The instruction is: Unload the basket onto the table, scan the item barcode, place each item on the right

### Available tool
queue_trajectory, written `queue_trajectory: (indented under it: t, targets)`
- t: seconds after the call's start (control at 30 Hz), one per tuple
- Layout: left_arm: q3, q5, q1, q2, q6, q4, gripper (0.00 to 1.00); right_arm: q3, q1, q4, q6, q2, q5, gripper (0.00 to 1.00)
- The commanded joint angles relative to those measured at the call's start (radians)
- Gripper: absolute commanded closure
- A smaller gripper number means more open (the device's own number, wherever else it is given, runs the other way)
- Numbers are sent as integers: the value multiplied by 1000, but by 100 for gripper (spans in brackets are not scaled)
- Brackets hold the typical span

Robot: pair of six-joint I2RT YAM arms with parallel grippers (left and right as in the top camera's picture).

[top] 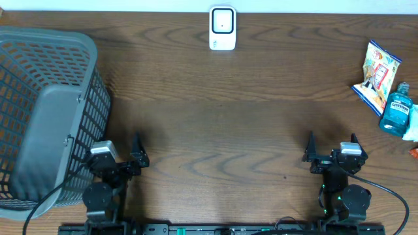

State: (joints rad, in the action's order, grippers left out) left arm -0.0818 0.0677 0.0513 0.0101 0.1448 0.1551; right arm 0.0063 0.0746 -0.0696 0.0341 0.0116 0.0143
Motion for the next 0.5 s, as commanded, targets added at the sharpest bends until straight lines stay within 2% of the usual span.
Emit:
queue_trajectory:
  t: [0.0, 0.13, 0.23, 0.47]
  targets:
    - [43, -28, -1, -8, -68, -5, 2, -1, 2, -3, 8, -6, -6, 1]
    - [48, -23, -2, -8, -114, -24, 2, -1, 2, -3, 8, -6, -6, 1]
    - [50, 10, -2, -8, -196, -26, 2, -1, 2, -3, 8, -6, -6, 1]
    - [50, 15, -2, -8, -200, -28, 2, -1, 2, -3, 8, -6, -6, 1]
